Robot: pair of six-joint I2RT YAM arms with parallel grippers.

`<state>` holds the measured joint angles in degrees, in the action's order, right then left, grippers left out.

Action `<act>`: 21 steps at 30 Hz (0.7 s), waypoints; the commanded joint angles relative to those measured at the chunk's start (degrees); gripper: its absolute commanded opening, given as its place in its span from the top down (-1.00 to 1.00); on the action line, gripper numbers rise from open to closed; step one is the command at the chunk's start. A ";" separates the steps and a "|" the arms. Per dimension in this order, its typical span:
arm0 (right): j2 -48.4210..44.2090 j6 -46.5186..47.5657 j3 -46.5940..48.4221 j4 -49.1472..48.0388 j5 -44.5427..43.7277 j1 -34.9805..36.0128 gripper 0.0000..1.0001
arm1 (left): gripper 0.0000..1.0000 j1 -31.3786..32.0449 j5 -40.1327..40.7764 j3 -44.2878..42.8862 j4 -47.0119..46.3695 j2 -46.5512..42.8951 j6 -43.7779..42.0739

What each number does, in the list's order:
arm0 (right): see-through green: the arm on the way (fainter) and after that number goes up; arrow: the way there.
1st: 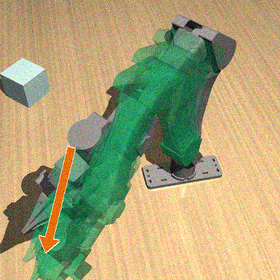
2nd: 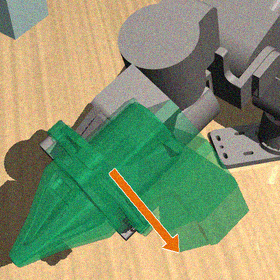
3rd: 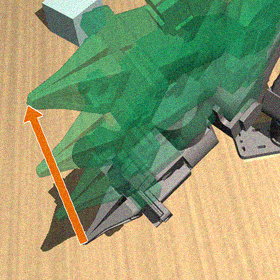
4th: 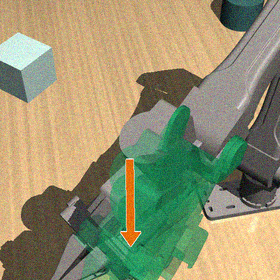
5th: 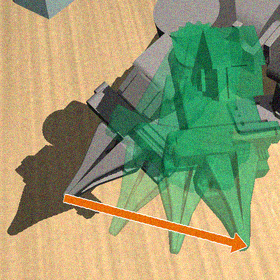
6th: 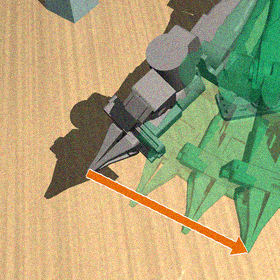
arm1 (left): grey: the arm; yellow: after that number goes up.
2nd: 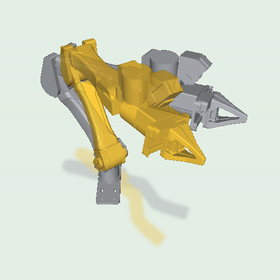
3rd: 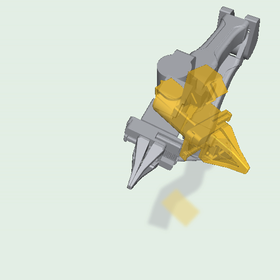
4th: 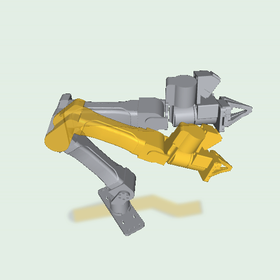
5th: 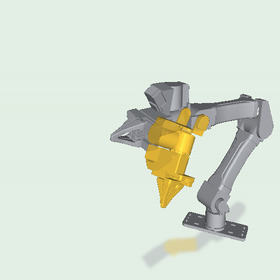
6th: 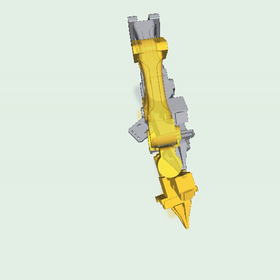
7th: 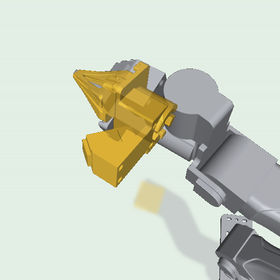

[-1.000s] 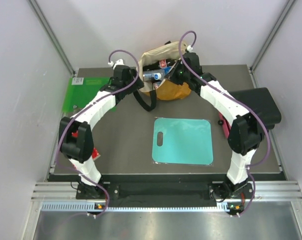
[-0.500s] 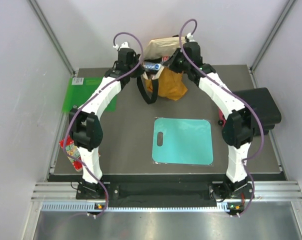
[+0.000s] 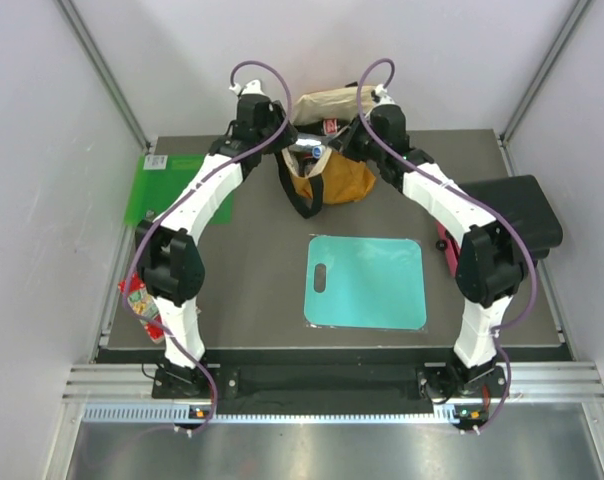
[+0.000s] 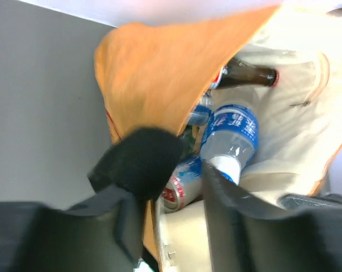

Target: Place the beverage into the canvas bag

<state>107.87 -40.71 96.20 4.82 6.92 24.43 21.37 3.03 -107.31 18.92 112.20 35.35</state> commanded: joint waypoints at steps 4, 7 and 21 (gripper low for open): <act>-7.59 -1.65 2.76 -19.59 0.55 -1.05 1.00 | -0.23 -0.88 11.97 2.35 4.36 -12.17 -8.19; -8.03 -2.62 2.06 -20.20 1.08 -1.05 1.00 | -0.29 -2.02 17.17 7.00 9.90 -17.44 -8.37; -10.67 -6.58 -3.21 -21.96 4.15 -0.96 1.00 | -0.79 -32.78 18.43 34.61 14.04 -41.45 -0.73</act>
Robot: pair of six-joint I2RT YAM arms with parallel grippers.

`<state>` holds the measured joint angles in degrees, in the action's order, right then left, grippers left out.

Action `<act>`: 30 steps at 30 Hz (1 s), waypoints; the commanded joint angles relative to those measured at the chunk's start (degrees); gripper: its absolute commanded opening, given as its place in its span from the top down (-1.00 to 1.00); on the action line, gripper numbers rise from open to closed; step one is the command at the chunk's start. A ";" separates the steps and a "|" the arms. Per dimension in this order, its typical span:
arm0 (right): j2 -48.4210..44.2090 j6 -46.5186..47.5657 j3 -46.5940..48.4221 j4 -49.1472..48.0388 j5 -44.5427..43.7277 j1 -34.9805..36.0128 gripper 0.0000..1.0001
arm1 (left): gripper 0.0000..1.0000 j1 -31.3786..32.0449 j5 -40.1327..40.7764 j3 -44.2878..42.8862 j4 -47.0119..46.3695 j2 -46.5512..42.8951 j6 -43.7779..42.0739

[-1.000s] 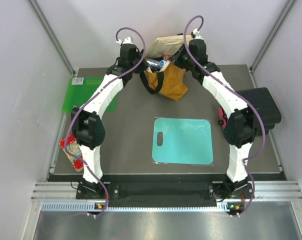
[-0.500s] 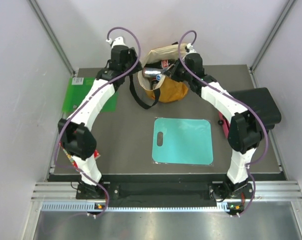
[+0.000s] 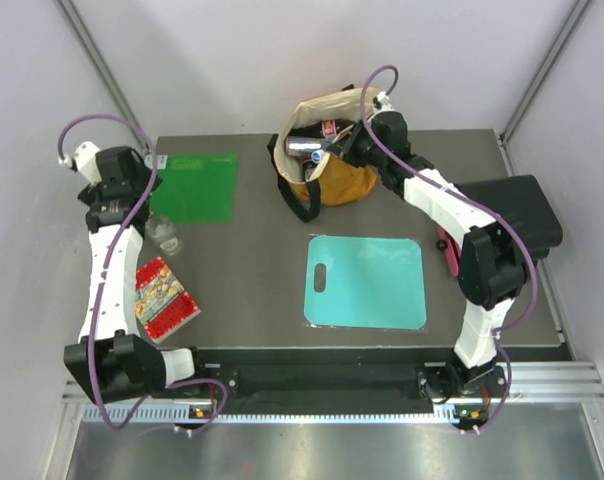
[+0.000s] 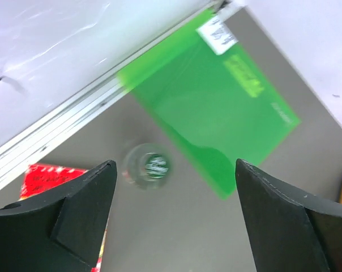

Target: Place the beverage into the canvas bag

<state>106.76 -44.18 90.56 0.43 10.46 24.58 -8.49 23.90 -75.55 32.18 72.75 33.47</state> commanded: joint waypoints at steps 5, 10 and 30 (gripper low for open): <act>-9.90 -3.89 0.58 -18.88 1.67 -1.02 1.00 | -0.76 -4.16 0.71 6.63 1.31 -2.43 3.18; -9.73 -4.24 0.23 -19.50 3.16 -1.20 1.00 | -0.82 -4.34 -1.13 12.35 -2.30 -2.44 2.30; -9.82 -3.81 -0.91 -19.85 4.75 -1.11 1.00 | -0.74 -4.34 -4.57 15.96 -9.51 9.33 -1.48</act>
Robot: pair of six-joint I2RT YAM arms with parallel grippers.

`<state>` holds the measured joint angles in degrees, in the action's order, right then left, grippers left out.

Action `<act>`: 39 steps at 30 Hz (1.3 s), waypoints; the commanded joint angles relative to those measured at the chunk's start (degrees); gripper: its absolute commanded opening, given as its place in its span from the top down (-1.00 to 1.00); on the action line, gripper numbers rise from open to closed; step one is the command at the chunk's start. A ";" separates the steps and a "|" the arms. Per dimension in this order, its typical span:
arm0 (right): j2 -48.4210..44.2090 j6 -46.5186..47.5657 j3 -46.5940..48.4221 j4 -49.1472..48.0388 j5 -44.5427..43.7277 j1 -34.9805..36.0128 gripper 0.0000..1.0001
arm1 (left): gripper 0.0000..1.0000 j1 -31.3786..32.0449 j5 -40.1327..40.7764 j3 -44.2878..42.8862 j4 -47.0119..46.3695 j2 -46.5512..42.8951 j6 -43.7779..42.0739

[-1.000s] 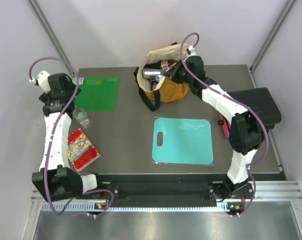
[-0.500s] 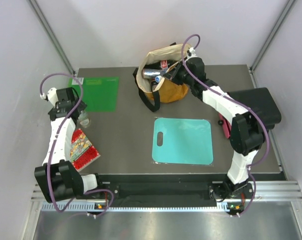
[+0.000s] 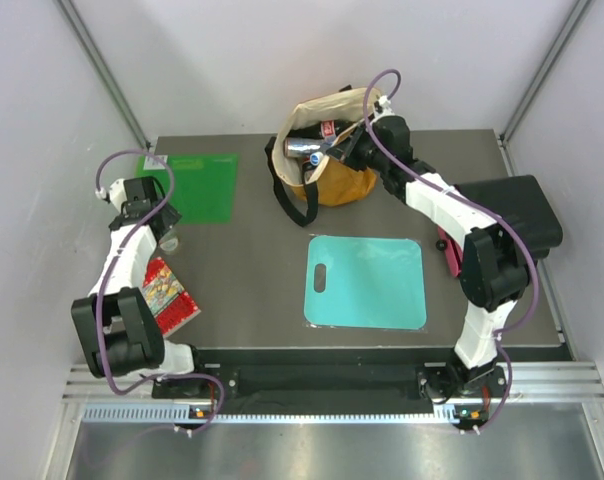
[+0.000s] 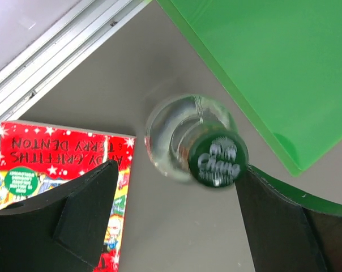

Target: Place the beverage into the canvas bag

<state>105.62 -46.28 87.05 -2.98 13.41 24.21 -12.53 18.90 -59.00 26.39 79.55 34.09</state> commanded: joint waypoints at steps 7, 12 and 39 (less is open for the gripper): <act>-8.51 -1.62 2.87 -16.18 2.06 -0.65 1.00 | -0.72 -0.30 1.67 -1.55 -5.47 7.81 -3.15; -8.15 -1.62 3.04 -15.91 2.59 -0.74 1.00 | -0.53 -0.30 2.55 -2.87 -5.83 9.04 -4.46; -7.54 -1.79 1.64 -15.91 3.20 0.05 1.00 | 1.00 7.60 -3.52 -4.53 -1.44 -3.17 -6.66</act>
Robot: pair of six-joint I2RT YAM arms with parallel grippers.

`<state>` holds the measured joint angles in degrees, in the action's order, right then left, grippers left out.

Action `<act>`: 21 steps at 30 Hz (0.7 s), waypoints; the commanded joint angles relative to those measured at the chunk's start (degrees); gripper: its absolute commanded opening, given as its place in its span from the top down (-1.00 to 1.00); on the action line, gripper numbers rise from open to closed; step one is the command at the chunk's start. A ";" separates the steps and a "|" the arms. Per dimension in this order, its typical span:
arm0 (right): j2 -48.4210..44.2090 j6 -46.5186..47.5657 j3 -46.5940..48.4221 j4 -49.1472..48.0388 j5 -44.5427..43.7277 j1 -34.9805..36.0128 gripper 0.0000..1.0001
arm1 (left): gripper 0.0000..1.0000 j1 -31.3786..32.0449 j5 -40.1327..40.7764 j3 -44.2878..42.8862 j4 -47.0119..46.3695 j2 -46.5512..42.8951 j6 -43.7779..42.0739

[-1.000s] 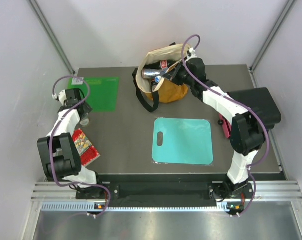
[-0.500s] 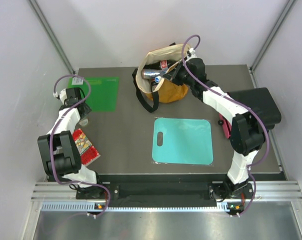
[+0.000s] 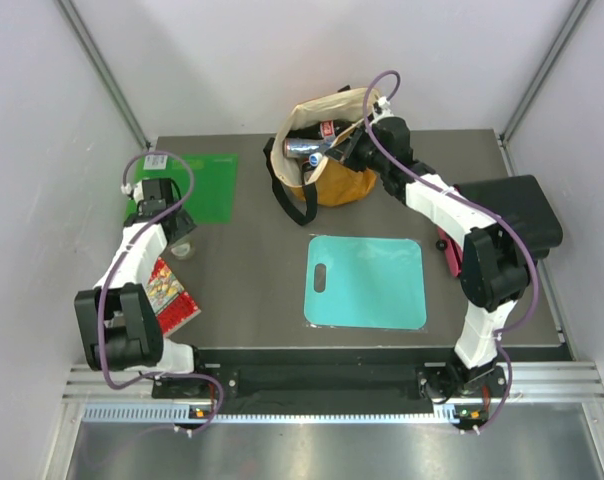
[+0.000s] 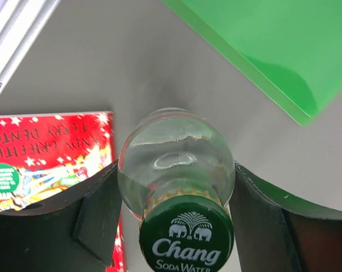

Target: Place the beverage into the canvas bag

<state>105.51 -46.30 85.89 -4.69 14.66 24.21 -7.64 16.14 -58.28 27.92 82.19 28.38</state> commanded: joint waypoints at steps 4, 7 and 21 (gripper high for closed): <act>-7.08 -1.68 3.23 -14.12 1.87 0.67 1.00 | 1.00 6.49 -0.50 -12.19 0.11 -6.08 -1.40; -6.99 -1.68 3.15 -14.12 1.69 1.02 1.00 | 1.00 7.98 -0.58 -18.43 3.10 -5.20 -1.57; -6.99 -1.51 3.24 -14.03 2.31 1.37 1.00 | 1.00 17.04 -4.36 -35.40 3.11 -0.64 -1.31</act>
<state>105.51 -46.28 85.89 -4.69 14.63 24.80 6.87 12.34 -86.85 38.30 81.34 27.24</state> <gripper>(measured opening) 0.011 0.718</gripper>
